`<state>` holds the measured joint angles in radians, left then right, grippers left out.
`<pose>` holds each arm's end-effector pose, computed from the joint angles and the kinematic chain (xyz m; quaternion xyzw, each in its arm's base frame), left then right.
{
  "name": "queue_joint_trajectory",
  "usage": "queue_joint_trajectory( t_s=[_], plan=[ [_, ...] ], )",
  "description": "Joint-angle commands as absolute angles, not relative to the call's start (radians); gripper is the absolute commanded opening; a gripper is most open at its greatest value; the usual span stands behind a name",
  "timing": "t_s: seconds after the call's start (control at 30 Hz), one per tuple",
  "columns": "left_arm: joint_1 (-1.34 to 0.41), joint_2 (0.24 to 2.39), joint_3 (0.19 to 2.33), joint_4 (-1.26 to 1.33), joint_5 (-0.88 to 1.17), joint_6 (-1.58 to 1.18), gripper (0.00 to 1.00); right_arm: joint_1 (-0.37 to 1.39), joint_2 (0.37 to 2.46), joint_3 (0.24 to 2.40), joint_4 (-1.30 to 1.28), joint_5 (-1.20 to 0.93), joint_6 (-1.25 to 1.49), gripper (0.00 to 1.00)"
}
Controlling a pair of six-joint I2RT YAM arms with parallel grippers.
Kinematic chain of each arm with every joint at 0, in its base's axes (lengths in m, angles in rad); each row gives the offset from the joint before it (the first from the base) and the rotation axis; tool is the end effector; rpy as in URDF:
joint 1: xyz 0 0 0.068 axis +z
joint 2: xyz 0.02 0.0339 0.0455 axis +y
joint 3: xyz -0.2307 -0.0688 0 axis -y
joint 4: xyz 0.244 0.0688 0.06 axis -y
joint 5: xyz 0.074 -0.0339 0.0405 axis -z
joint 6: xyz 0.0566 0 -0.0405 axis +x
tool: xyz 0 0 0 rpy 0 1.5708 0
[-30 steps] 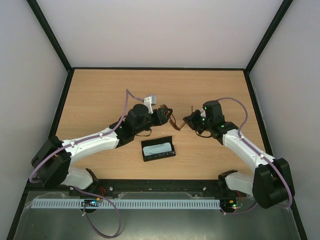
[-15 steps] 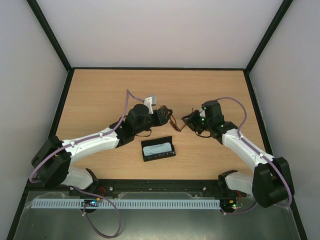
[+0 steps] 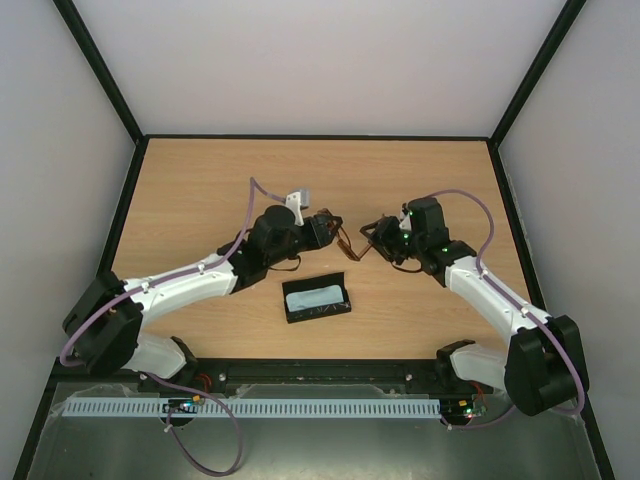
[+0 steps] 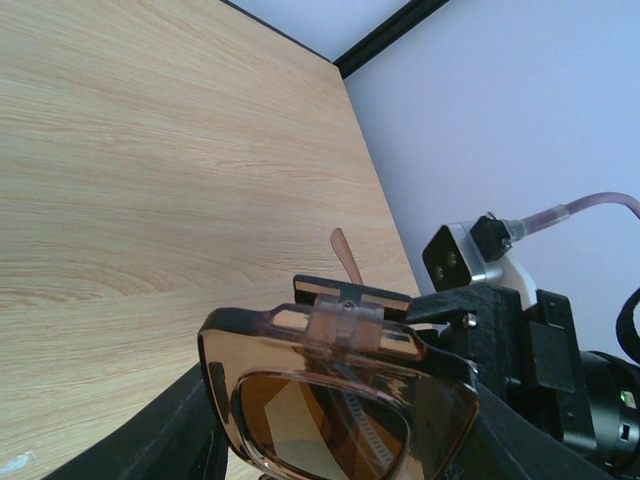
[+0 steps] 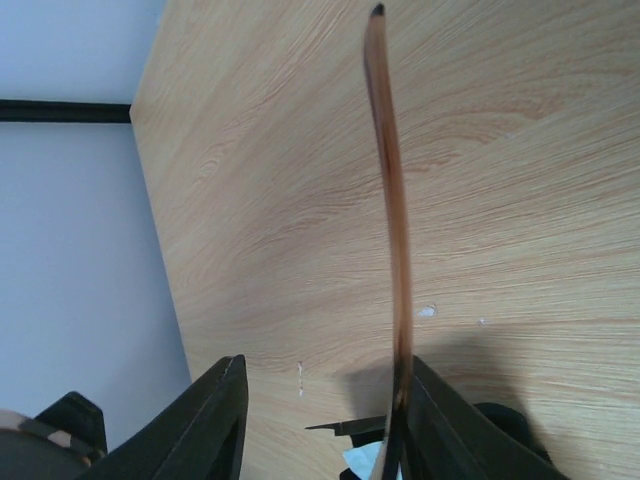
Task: Organize the sunglasses
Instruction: Fold the sunglasses.
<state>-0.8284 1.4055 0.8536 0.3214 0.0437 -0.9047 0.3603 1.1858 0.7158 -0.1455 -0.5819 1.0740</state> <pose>0.2337 -0.2584 0.2344 -0.0163 0.7835 -0.4843 0.3890 0.2483 0.1268 0.2003 0.1736 0.8432 0.4814 0.1645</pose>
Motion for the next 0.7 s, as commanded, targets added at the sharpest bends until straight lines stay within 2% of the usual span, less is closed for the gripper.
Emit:
queue_joint_trajectory(
  t_s=[0.0, 0.23, 0.4, 0.67],
  plan=[
    [-0.801, 1.374, 0.842, 0.327, 0.055, -0.905, 0.48, 0.366, 1.164, 0.755, -0.140, -0.585, 1.049, 0.43],
    [-0.751, 1.334, 0.819, 0.312, 0.065, -0.898, 0.48, 0.362, 1.152, 0.752, -0.162, -0.578, 1.027, 0.50],
    [-0.702, 1.298, 0.804, 0.290, 0.076, -0.889, 0.48, 0.357, 1.112, 0.741, -0.211, -0.554, 0.991, 0.50],
    [-0.650, 1.252, 0.824, 0.227, 0.152, -0.863, 0.47, 0.348, 1.115, 0.687, -0.218, -0.496, 0.956, 0.28]
  ],
)
